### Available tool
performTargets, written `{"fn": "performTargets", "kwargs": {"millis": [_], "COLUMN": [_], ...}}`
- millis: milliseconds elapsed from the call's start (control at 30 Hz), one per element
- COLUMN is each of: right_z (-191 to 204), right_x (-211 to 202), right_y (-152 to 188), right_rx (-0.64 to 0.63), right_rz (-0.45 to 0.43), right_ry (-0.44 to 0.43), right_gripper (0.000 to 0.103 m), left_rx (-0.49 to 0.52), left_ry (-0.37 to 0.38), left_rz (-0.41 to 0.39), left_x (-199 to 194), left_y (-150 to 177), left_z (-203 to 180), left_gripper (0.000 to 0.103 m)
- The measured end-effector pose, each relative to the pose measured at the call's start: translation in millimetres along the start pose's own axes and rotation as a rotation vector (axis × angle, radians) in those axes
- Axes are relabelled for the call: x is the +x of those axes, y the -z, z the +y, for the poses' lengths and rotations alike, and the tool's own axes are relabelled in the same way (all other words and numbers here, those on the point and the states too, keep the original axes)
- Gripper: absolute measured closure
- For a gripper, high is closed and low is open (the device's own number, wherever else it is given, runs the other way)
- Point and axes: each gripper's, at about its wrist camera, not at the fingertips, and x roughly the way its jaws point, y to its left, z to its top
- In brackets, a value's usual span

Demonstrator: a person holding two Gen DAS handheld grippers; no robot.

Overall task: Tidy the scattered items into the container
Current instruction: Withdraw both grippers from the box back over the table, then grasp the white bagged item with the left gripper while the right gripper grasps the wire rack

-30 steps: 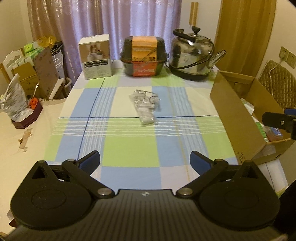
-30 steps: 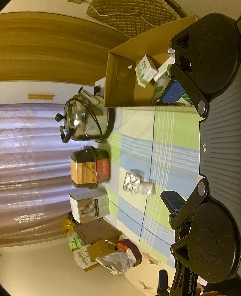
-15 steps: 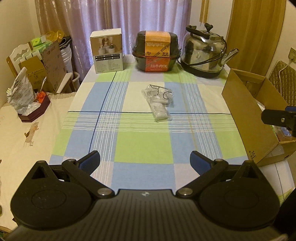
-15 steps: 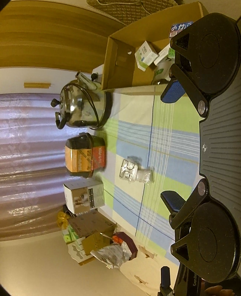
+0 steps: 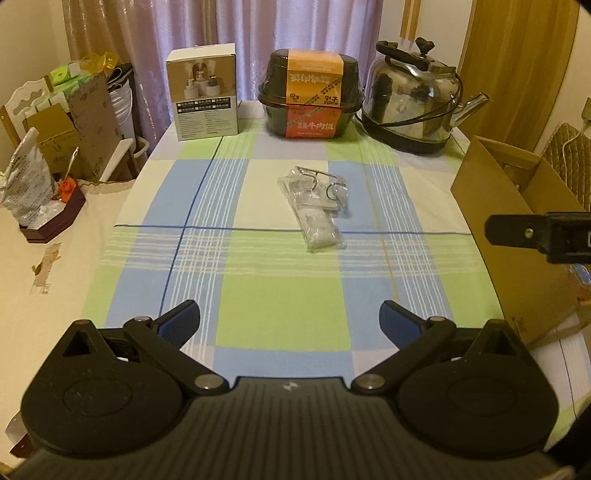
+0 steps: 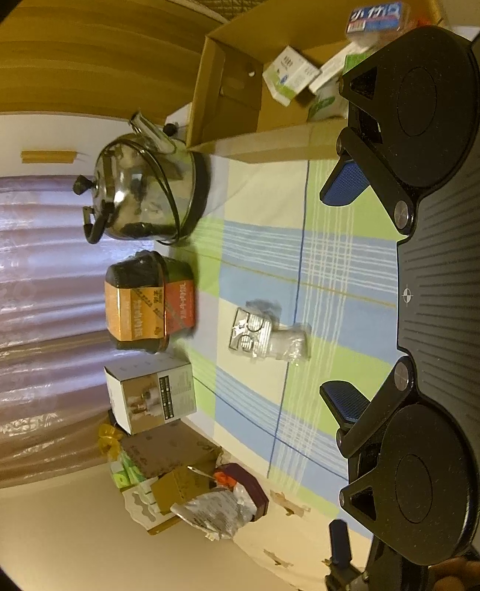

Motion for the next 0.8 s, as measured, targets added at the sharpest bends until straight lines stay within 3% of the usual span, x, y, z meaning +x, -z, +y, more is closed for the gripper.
{"fn": "performTargets", "kwargs": {"millis": [533,800], "right_z": [-23,-36], "right_x": [113,154], "right_y": [-52,-64], "right_rx": [0.06,0.08], "right_rz": [0.055,0.068], "right_ry": [-0.032,-0.028], "right_gripper": [0.0,0.0], "left_rx": [0.003,0.021], "left_ry": [0.033,0.034], "left_rz": [-0.02,-0.016], "left_x": [131,183], "left_y": [-29,-44], "left_z": [-15,-20], "left_gripper": [0.005,0.017]}}
